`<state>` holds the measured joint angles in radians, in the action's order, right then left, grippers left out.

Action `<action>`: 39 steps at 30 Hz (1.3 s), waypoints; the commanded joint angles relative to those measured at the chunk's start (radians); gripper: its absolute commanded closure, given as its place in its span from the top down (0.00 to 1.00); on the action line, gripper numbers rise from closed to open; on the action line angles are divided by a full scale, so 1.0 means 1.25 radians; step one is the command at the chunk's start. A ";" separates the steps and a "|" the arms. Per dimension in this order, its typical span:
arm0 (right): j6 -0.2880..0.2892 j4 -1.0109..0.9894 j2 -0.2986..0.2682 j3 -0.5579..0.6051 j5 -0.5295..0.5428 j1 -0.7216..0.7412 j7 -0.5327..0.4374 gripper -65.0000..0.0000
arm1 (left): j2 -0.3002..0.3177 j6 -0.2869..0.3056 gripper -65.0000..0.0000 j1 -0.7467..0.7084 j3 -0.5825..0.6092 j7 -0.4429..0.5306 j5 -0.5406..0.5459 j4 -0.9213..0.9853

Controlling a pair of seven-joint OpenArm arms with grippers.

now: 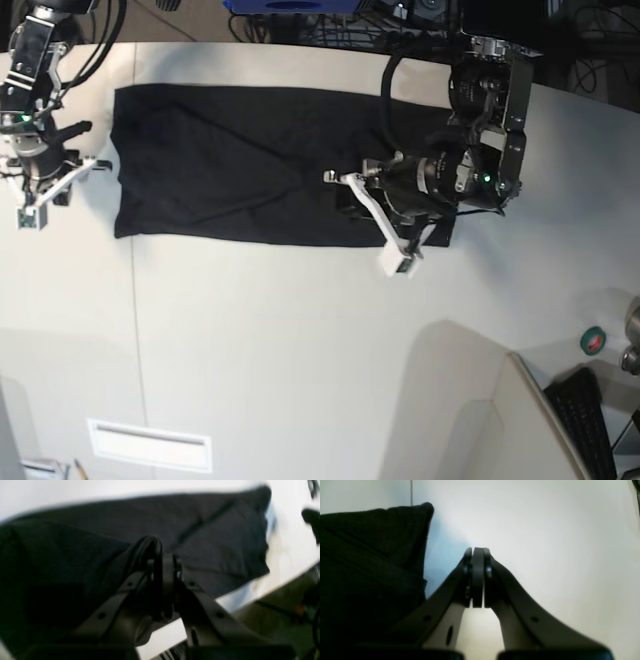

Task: Layout the t-shirt on the table in an organized manner, then fold the t-shirt properly
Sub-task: 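Press and smooth the folded strip with the left gripper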

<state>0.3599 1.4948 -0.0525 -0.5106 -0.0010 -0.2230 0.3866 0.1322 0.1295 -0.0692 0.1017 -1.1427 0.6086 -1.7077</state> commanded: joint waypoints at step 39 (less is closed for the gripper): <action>0.000 0.069 -0.010 0.000 0.008 0.010 0.025 0.00 | 0.005 0.000 0.67 0.019 -0.002 0.010 0.010 -0.052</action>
<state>0.3599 1.5593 -0.0544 -0.5102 -0.0017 -0.2150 0.4393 0.1448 0.1265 -0.0620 0.0937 -1.1450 0.5911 -1.7542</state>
